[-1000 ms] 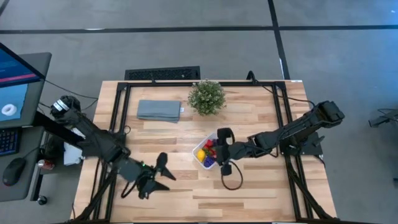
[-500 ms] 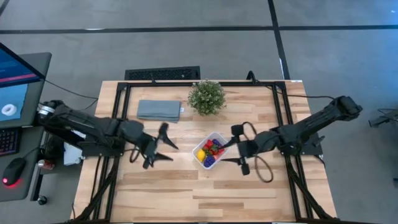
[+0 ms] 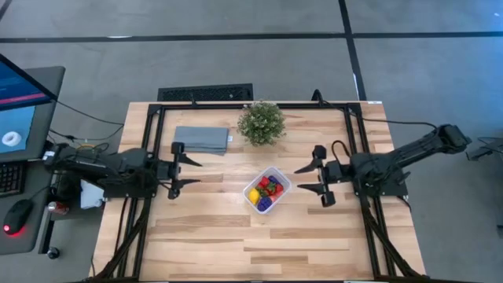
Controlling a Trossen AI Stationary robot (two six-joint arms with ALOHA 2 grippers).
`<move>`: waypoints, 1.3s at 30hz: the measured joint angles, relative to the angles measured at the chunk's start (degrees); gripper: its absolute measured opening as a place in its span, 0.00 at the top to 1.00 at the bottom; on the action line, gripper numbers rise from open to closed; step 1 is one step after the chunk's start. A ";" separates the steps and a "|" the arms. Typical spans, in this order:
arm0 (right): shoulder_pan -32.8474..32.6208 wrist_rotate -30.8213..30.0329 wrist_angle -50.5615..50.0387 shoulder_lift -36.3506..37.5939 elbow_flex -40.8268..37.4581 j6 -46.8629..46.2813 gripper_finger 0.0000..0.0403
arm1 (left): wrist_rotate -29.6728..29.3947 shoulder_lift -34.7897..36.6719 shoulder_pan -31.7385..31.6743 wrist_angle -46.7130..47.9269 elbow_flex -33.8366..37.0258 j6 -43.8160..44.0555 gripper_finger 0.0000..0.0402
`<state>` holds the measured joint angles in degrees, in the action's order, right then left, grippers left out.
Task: Pick and placing Produce into tupperware
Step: Return to Home Position
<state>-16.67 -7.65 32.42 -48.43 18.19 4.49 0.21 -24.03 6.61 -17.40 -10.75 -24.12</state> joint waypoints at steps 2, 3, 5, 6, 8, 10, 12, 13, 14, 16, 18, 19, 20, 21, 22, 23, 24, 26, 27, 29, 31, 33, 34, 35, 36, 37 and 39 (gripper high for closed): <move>1.22 3.59 0.19 1.53 -0.83 -0.02 0.43 | 0.04 3.65 -0.78 -0.04 1.85 0.65 0.45; 1.82 4.87 0.22 2.09 -1.08 -0.07 0.43 | 0.46 5.20 -1.12 -0.02 2.67 0.74 0.45; 2.80 6.11 0.47 2.97 -1.78 -0.12 0.43 | 1.16 8.11 -1.66 0.51 4.15 0.98 0.45; 3.29 6.20 0.58 3.25 -2.26 -0.21 0.43 | 1.36 9.33 -1.78 0.82 4.85 1.11 0.45; 4.24 6.30 1.37 3.62 -3.56 -0.94 0.43 | 1.49 11.66 -1.92 1.53 6.38 1.18 0.45; 5.20 6.37 2.19 4.02 -5.33 -1.56 0.43 | 1.49 13.85 -1.92 2.24 7.37 1.24 0.45; 5.97 6.47 4.59 4.19 -7.40 -2.15 0.43 | 1.51 15.65 -1.92 4.10 7.48 1.67 0.45; 6.44 7.14 6.15 4.37 -8.57 -2.50 0.43 | 1.49 16.49 -1.92 5.18 7.49 2.03 0.45; 7.04 8.33 7.61 4.37 -9.51 -2.73 0.43 | 1.43 17.27 -1.90 5.99 7.55 2.43 0.45; 8.40 11.78 10.72 4.36 -11.45 -3.45 0.43 | 0.71 18.93 -1.90 7.50 7.55 3.40 0.45; 10.10 14.62 14.32 4.34 -13.25 -4.69 0.43 | -0.39 20.48 -1.90 8.99 7.55 4.53 0.45; 11.06 15.44 15.29 4.36 -13.94 -5.56 0.43 | -0.84 21.28 -1.90 9.96 7.55 5.11 0.45; 12.02 15.88 15.63 4.36 -14.53 -6.48 0.43 | -1.22 22.01 -1.90 10.89 7.55 5.48 0.45; 13.07 16.47 16.21 4.31 -15.21 -7.48 0.43 | -1.59 22.71 -1.90 11.75 7.55 5.85 0.45; 14.16 17.25 16.84 4.31 -15.82 -8.32 0.43 | -1.62 23.44 -1.90 12.53 7.55 6.16 0.45; 15.36 18.39 17.25 4.31 -16.30 -9.07 0.43 | -1.66 24.04 -1.90 13.07 7.55 6.36 0.45; 16.55 19.84 17.81 4.31 -16.83 -9.80 0.43 | -1.64 24.06 -1.90 13.22 7.55 6.45 0.45; 18.82 23.34 18.49 4.31 -17.63 -10.68 0.43 | -1.82 23.96 -1.90 13.74 7.55 6.82 0.45; 19.79 25.34 18.92 4.31 -17.80 -10.72 0.43 | -2.24 23.96 -1.90 14.00 7.55 6.92 0.45; 20.89 29.08 19.94 4.43 -17.83 -9.90 0.43 | -2.56 23.96 -1.90 14.74 7.55 7.42 0.45; 20.85 31.45 20.02 5.38 -17.83 -8.12 0.43 | -2.49 23.96 -1.90 15.31 7.55 8.08 0.45; 20.23 31.65 19.74 6.91 -17.83 -5.85 0.43 | -2.46 23.96 -1.90 15.90 7.55 8.71 0.45; 19.87 31.65 18.86 7.86 -17.83 -4.69 0.43 | -2.45 23.96 -1.90 16.21 7.55 8.88 0.45; 19.53 31.63 18.13 8.99 -17.83 -3.86 0.43 | -2.34 23.96 -1.89 16.40 7.55 9.04 0.45; 19.24 31.57 17.35 10.19 -17.83 -3.19 0.43 | -1.96 23.96 -1.84 16.43 7.55 9.11 0.45; 19.05 31.15 16.13 11.43 -17.83 -3.08 0.43 | -1.35 23.96 -1.84 16.39 7.55 9.11 0.45; 18.95 30.05 12.85 14.42 -17.83 -3.04 0.43 | 0.15 23.94 -1.84 15.52 7.55 9.15 0.45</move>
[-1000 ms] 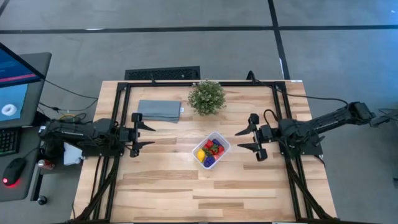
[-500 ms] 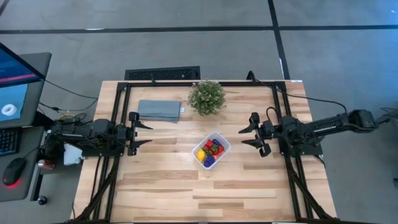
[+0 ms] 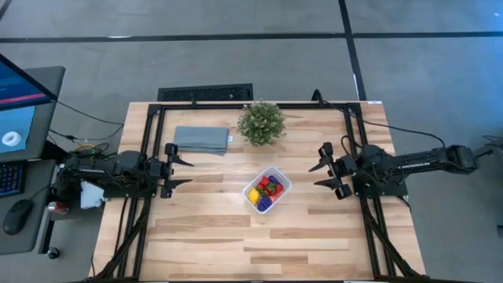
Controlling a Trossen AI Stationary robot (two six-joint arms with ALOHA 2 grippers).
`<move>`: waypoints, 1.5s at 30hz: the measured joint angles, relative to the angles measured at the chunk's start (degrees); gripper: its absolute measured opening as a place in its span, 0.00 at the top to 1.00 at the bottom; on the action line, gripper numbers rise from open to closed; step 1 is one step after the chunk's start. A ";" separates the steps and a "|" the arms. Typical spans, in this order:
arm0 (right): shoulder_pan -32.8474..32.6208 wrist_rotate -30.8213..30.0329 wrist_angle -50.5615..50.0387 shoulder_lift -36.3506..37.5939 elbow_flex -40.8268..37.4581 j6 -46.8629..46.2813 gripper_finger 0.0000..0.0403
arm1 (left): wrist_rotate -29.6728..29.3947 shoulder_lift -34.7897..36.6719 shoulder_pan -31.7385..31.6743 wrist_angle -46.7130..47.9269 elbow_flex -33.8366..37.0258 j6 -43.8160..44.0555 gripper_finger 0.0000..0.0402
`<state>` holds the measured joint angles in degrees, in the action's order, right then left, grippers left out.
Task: Pick and placing Produce into tupperware
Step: Return to Home Position
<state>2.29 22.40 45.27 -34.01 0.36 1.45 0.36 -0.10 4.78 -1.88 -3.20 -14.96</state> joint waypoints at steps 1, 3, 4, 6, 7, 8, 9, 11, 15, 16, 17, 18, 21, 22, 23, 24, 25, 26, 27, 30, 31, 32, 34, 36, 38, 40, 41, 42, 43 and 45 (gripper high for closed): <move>0.09 -0.01 -1.27 1.73 0.00 0.04 0.43 | 0.98 0.00 0.00 -0.92 0.00 -0.03 0.45; 0.09 -0.05 -3.97 5.23 -0.02 0.12 0.43 | 2.47 0.00 0.03 -2.62 0.00 -0.58 0.45; 0.09 -0.08 -5.79 6.97 -0.02 0.30 0.43 | 2.65 0.00 0.04 -3.10 0.00 -0.97 0.45; 0.11 -0.14 -9.82 10.96 -0.02 0.55 0.43 | 2.64 0.00 0.04 -3.12 0.00 -1.35 0.45; 0.11 -0.17 -11.44 12.90 -0.02 0.57 0.43 | 2.62 0.00 0.04 -3.02 0.00 -1.38 0.45; 0.09 -0.39 -13.62 14.96 -0.02 0.55 0.43 | 2.62 0.00 0.04 -2.88 0.00 -1.38 0.45; 0.09 -1.09 -15.73 16.82 -0.02 0.55 0.43 | 2.60 0.00 0.04 -2.74 0.00 -1.38 0.45; 0.06 -2.28 -20.41 20.66 -0.02 0.55 0.43 | 2.57 0.00 0.02 -2.61 0.00 -1.49 0.45; -0.05 -3.00 -26.40 28.21 -0.04 0.56 0.43 | 2.40 0.00 0.02 -2.61 0.00 -1.73 0.45; -0.02 -3.03 -27.75 29.84 -0.04 0.57 0.43 | 2.36 0.00 0.02 -2.61 0.00 -1.74 0.45; -0.02 -3.24 -29.15 31.42 -0.04 0.57 0.43 | 2.36 0.00 0.02 -2.61 0.00 -1.73 0.45; -0.02 -3.54 -30.39 32.89 -0.04 0.57 0.43 | 2.36 0.00 0.02 -2.61 0.00 -1.75 0.45; -0.05 -4.83 -32.79 33.89 -0.07 0.50 0.43 | 2.24 0.00 0.02 -2.63 0.00 -1.95 0.45; -0.05 -5.23 -33.06 33.87 -0.07 0.52 0.43 | 2.13 0.00 0.02 -2.64 -0.01 -1.95 0.45; -0.06 -5.99 -33.15 33.96 -0.07 0.52 0.43 | 2.06 0.00 0.02 -2.67 -0.01 -1.95 0.45; -0.05 -6.54 -33.50 33.97 -0.07 0.52 0.43 | 1.92 0.00 0.02 -2.73 -0.02 -1.96 0.45; -0.07 -7.06 -34.32 33.93 -0.07 0.52 0.43 | 1.90 0.00 0.02 -2.86 -0.02 -1.96 0.45; -0.17 -7.41 -34.53 33.87 -0.07 0.52 0.43 | 1.90 -0.02 0.02 -3.05 -0.02 -1.95 0.45; -0.27 -7.55 -34.48 33.93 -0.07 0.55 0.43 | 1.82 -0.02 0.02 -3.16 -0.02 -1.97 0.45; -0.86 -7.70 -37.17 33.92 -0.07 1.22 0.43 | 0.15 -0.01 0.02 -2.79 -0.02 -1.99 0.45; -1.15 -7.82 -38.45 33.91 -0.07 1.44 0.43 | -0.53 0.00 0.02 -2.19 -0.02 -2.13 0.45; -1.50 -8.34 -39.46 33.91 -0.07 1.41 0.43 | -1.04 0.00 0.02 -1.34 -0.02 -2.19 0.45; -2.26 -10.81 -41.74 33.91 -0.07 0.68 0.43 | -1.15 -0.02 0.00 0.16 -0.02 -2.14 0.45; -2.96 -12.89 -43.04 33.91 -0.07 0.12 0.43 | -1.12 -0.02 0.00 1.29 -0.02 -2.10 0.45; -3.67 -13.50 -43.12 33.88 -0.07 0.20 0.43 | -1.03 -0.02 0.00 2.80 -0.02 -2.01 0.45; -4.32 -13.51 -43.14 33.66 -0.08 0.56 0.43 | -0.96 -0.04 0.00 3.85 -0.02 -1.65 0.45; -4.61 -13.50 -43.13 33.65 -0.07 0.57 0.43 | -0.87 -0.02 0.00 4.25 -0.02 -1.61 0.45; -4.88 -13.50 -43.10 33.65 -0.09 0.59 0.43 | -0.87 0.00 0.00 4.67 -0.02 -1.33 0.45; -5.09 -13.54 -43.12 33.65 -0.09 0.59 0.43 | -0.88 -0.02 0.00 5.15 -0.02 -1.19 0.45; -5.69 -13.61 -43.08 33.36 -0.09 0.61 0.43 | -0.90 -0.02 0.00 6.43 -0.02 -0.99 0.45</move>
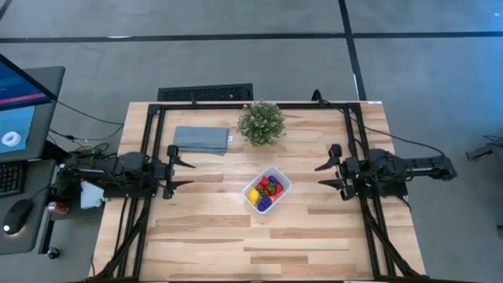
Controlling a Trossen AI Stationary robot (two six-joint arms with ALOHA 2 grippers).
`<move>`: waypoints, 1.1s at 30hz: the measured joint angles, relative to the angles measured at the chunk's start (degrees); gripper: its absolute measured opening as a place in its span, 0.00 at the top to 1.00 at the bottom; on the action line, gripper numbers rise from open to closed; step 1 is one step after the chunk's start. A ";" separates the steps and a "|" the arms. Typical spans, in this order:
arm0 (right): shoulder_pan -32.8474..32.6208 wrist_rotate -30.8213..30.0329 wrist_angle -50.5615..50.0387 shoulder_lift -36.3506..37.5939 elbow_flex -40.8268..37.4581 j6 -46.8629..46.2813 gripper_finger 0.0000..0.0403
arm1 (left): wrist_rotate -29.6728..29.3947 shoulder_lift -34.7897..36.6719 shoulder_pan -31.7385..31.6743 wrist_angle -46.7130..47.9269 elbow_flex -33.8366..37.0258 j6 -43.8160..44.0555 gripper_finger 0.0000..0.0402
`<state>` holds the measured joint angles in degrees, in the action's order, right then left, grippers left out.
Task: Pick and placing Produce into tupperware
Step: Return to Home Position
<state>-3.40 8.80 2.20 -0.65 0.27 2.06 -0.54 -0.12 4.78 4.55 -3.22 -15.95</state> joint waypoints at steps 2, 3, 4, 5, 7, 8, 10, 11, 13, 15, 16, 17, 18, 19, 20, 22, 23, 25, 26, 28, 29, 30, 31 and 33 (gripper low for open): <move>-0.58 0.00 -0.05 -0.53 0.00 -0.03 0.43 | -0.35 0.00 0.00 1.15 -0.09 0.57 0.45; -0.86 0.00 0.04 -0.90 0.00 -0.06 0.43 | -0.89 -0.01 0.00 1.41 -0.14 1.39 0.45; -1.10 0.00 0.01 -1.43 0.00 -0.09 0.43 | -1.33 -0.06 0.00 1.41 -0.15 1.92 0.45; -1.31 -0.01 -0.07 -1.93 0.00 -0.22 0.43 | -1.48 -0.09 0.00 1.43 -0.15 2.03 0.45; -1.63 -0.60 -0.10 -2.99 0.00 -0.52 0.43 | -1.48 -0.11 0.00 1.51 -0.15 1.14 0.45; -1.75 -1.24 -0.33 -3.27 0.00 -0.55 0.43 | -1.52 -0.09 0.00 1.49 -0.15 0.12 0.45; -1.83 -2.11 -0.40 -3.47 0.00 -1.02 0.43 | -1.93 -0.09 0.01 1.48 -0.15 -1.82 0.45; -1.83 -2.52 -0.46 -3.41 0.00 -1.23 0.43 | -2.24 -0.09 -0.02 1.44 -0.15 -2.76 0.45; -1.83 -2.69 -0.45 -3.31 0.00 -1.61 0.43 | -2.32 -0.09 -0.02 1.33 -0.15 -4.00 0.45; -1.83 -2.69 -0.46 -3.01 0.00 -1.63 0.43 | -2.33 -0.09 -0.01 1.23 -0.15 -4.68 0.45; -1.83 -2.69 -0.40 -2.93 0.00 -1.63 0.43 | -2.48 -0.09 -0.02 1.20 -0.15 -5.03 0.45; -1.83 -2.69 -0.46 -2.84 0.00 -1.63 0.43 | -2.90 -0.08 -0.02 1.13 -0.13 -5.38 0.45; -1.83 -2.69 -0.52 -2.54 -0.02 -1.63 0.43 | -3.29 0.00 -0.02 0.96 -0.11 -5.76 0.45; -1.83 -2.69 -0.51 -2.26 -0.02 -1.63 0.43 | -3.63 0.02 -0.02 0.70 -0.09 -6.18 0.45; -1.83 -2.69 -0.28 -2.15 -0.02 -1.63 0.43 | -3.88 0.04 -0.08 0.32 -0.05 -6.55 0.45; -1.83 -2.69 -0.61 -1.92 -0.02 -1.61 0.43 | -3.87 0.02 -0.35 -0.78 0.02 -7.42 0.45; -1.83 -2.69 -0.51 -1.83 -0.02 -1.62 0.43 | -3.88 0.03 -0.70 -1.51 0.02 -7.65 0.45; -1.83 -2.69 -0.47 -1.84 -0.02 -1.63 0.43 | -3.76 0.04 -1.56 -2.34 0.02 -7.76 0.45; -1.83 -2.69 -0.50 -1.86 -0.02 -1.63 0.43 | -2.93 0.04 -1.97 -2.37 0.02 -7.73 0.45; -1.83 -2.69 -0.48 -1.86 -0.02 -1.71 0.43 | -0.31 0.04 -2.76 -1.77 0.02 -7.27 0.45; -1.83 -2.69 -0.48 -1.86 -0.02 -1.90 0.43 | 1.31 0.04 -2.96 -1.09 0.02 -6.73 0.45; -1.83 -2.69 -0.48 -1.86 -0.02 -1.99 0.43 | 2.81 0.04 -3.15 -0.18 0.02 -6.24 0.45; -1.83 -2.69 -0.48 -1.86 -0.02 -2.00 0.43 | 3.78 0.01 -3.17 0.49 0.01 -5.96 0.45; -1.83 -2.69 -0.48 -1.86 -0.02 -2.07 0.43 | 4.18 0.00 -3.21 0.89 -0.04 -5.32 0.45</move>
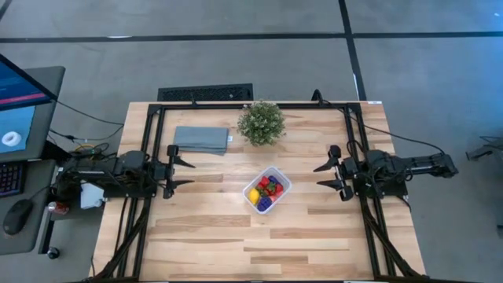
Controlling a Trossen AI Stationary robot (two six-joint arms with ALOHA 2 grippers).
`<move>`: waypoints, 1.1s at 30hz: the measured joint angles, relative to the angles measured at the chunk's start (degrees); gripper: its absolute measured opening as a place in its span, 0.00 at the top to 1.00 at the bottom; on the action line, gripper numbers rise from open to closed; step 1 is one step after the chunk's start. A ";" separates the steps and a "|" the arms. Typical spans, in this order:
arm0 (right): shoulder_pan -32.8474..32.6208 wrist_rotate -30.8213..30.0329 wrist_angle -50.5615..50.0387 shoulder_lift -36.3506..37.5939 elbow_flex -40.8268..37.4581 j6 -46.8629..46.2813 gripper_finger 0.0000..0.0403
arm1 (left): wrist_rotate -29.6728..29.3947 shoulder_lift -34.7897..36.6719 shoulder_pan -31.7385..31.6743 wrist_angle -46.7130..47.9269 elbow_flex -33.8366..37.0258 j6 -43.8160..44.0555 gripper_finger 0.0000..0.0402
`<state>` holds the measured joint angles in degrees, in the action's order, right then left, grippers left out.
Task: Pick and placing Produce into tupperware
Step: Return to Home Position
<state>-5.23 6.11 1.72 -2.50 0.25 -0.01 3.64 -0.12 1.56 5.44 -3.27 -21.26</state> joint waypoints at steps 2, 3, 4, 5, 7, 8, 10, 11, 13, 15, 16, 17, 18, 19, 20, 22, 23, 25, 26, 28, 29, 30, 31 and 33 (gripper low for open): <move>0.00 0.02 0.00 0.00 0.00 -0.31 0.43 | 0.29 0.02 0.00 0.08 -0.02 0.12 0.45; -0.02 0.02 0.00 -0.03 0.00 -0.66 0.43 | 0.70 0.02 0.03 0.10 -0.02 -0.20 0.45; -0.02 0.02 0.00 -0.16 0.00 -1.09 0.43 | 0.98 0.00 0.06 0.12 -0.02 -0.29 0.45; -0.04 0.00 0.00 -0.37 0.00 -1.48 0.43 | 1.09 -0.10 0.09 0.17 -0.04 -0.30 0.45; -0.04 0.01 -0.01 -0.99 0.00 -1.84 0.43 | 1.00 -0.54 0.09 0.28 -0.04 -0.34 0.45; -0.04 0.00 -0.01 -1.32 0.00 -2.23 0.43 | 0.71 -0.94 0.09 0.35 -0.05 -0.32 0.45; -0.04 -0.13 -0.04 -2.03 0.00 -3.22 0.43 | -1.17 -2.06 0.09 0.75 -0.09 0.39 0.45; -0.02 -0.17 -0.06 -2.24 0.00 -3.62 0.43 | -2.32 -2.67 0.09 0.91 -0.09 1.01 0.45; -0.02 -0.17 -0.04 -2.72 0.00 -4.53 0.43 | -3.87 -4.01 0.09 1.00 -0.09 2.65 0.45; -0.02 -0.17 -0.03 -2.80 0.00 -4.56 0.43 | -3.98 -5.20 0.09 1.02 -0.09 3.76 0.45; -0.02 -0.17 0.00 -2.80 0.00 -4.59 0.43 | -4.00 -5.70 0.09 1.02 -0.09 4.08 0.45; -0.02 -0.17 -0.02 -2.80 0.00 -4.61 0.43 | -4.05 -6.16 0.11 1.04 -0.09 4.41 0.45; -0.02 -0.17 -0.01 -2.80 0.00 -4.61 0.43 | -4.06 -6.56 0.11 1.04 -0.07 4.66 0.45; -0.02 -0.17 0.00 -2.80 0.00 -4.61 0.43 | -4.11 -6.91 0.11 1.04 -0.07 4.94 0.45; -0.02 -0.17 -0.02 -2.80 0.00 -4.61 0.43 | -4.11 -7.18 0.11 1.04 -0.07 4.99 0.45; -0.02 -0.17 0.00 -2.80 0.00 -4.61 0.43 | -4.13 -7.48 0.11 1.04 -0.07 4.99 0.45; -0.02 -0.17 -0.02 -2.80 0.00 -4.59 0.43 | -4.13 -7.51 0.11 1.04 -0.07 4.99 0.45; -0.02 -0.17 0.00 -2.80 0.00 -4.59 0.43 | -4.14 -7.52 0.11 1.04 -0.07 4.99 0.45; -0.02 -0.17 -0.02 -2.80 0.00 -4.59 0.43 | -4.16 -7.52 0.11 1.04 -0.07 4.99 0.45; -0.02 -0.17 -0.02 -2.80 0.00 -4.59 0.43 | -4.17 -7.52 0.11 1.06 -0.04 4.99 0.45; -0.02 -0.17 -0.02 -2.80 0.00 -4.59 0.43 | -4.18 -7.52 0.11 1.06 -0.04 4.96 0.45; -0.02 -0.17 0.00 -2.80 0.00 -4.59 0.43 | -4.18 -7.52 0.11 1.06 -0.04 4.82 0.45; -0.02 -0.17 -0.02 -2.80 0.00 -4.59 0.43 | -4.18 -7.52 0.11 1.06 -0.04 4.72 0.45; -0.02 -0.17 0.00 -2.80 0.00 -4.59 0.43 | -4.20 -7.52 0.11 1.06 -0.04 4.74 0.45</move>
<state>-5.26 5.93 1.71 -5.30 0.25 -4.60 -0.56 -7.64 1.67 6.50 -3.31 -16.53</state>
